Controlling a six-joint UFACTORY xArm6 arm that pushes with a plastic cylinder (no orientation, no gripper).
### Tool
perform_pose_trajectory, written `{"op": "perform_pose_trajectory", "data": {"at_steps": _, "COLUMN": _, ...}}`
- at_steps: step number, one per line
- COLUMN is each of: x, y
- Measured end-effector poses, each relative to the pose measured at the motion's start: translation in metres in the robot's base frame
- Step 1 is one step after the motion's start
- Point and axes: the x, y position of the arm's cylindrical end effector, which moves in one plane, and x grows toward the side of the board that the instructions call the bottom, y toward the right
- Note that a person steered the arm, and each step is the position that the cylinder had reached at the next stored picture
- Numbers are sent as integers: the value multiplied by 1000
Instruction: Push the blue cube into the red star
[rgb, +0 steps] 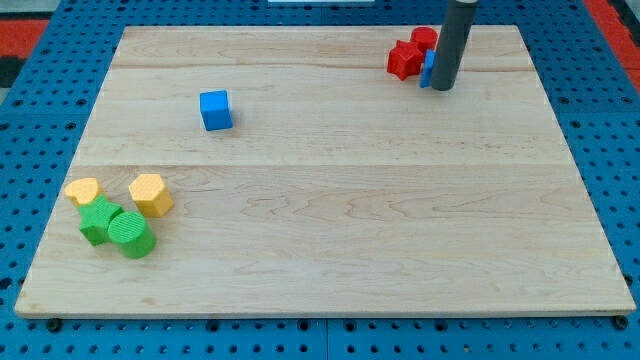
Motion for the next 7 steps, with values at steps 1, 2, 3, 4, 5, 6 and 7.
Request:
{"op": "perform_pose_trajectory", "data": {"at_steps": 1, "x": 66, "y": -64}}
{"op": "perform_pose_trajectory", "data": {"at_steps": 2, "x": 116, "y": -152}}
{"op": "perform_pose_trajectory", "data": {"at_steps": 3, "x": 123, "y": -281}}
{"op": "perform_pose_trajectory", "data": {"at_steps": 4, "x": 98, "y": -340}}
{"op": "perform_pose_trajectory", "data": {"at_steps": 5, "x": 33, "y": -282}}
{"op": "perform_pose_trajectory", "data": {"at_steps": 6, "x": 19, "y": -215}}
{"op": "perform_pose_trajectory", "data": {"at_steps": 7, "x": -4, "y": -177}}
